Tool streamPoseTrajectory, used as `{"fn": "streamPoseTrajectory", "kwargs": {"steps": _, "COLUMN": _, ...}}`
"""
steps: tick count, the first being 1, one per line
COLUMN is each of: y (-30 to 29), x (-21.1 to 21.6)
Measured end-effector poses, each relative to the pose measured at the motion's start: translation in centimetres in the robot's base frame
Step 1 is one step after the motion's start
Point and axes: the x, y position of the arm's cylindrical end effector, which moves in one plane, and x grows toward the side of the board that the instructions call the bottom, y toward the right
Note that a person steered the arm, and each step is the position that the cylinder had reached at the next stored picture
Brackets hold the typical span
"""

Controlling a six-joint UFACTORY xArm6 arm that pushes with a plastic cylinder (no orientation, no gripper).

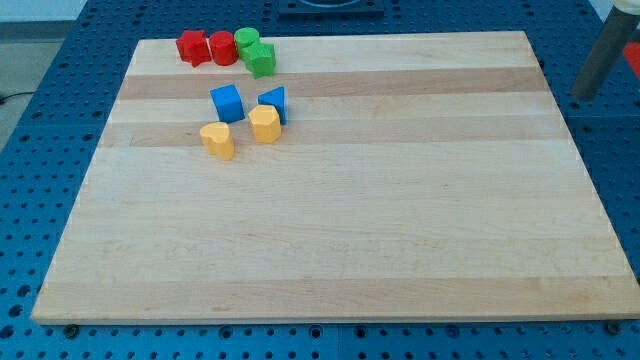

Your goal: Move the arm diagonally to the bottom left of blue cube

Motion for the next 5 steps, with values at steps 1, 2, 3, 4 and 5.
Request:
{"fn": "streamPoseTrajectory", "kwargs": {"steps": 1, "y": 0.0, "x": 0.1}}
{"fn": "streamPoseTrajectory", "kwargs": {"steps": 2, "y": -1.9, "x": 0.1}}
{"fn": "streamPoseTrajectory", "kwargs": {"steps": 3, "y": -6.3, "x": 1.0}}
{"fn": "streamPoseTrajectory", "kwargs": {"steps": 4, "y": -10.9, "x": 4.7}}
{"fn": "streamPoseTrajectory", "kwargs": {"steps": 5, "y": -15.6, "x": 7.8}}
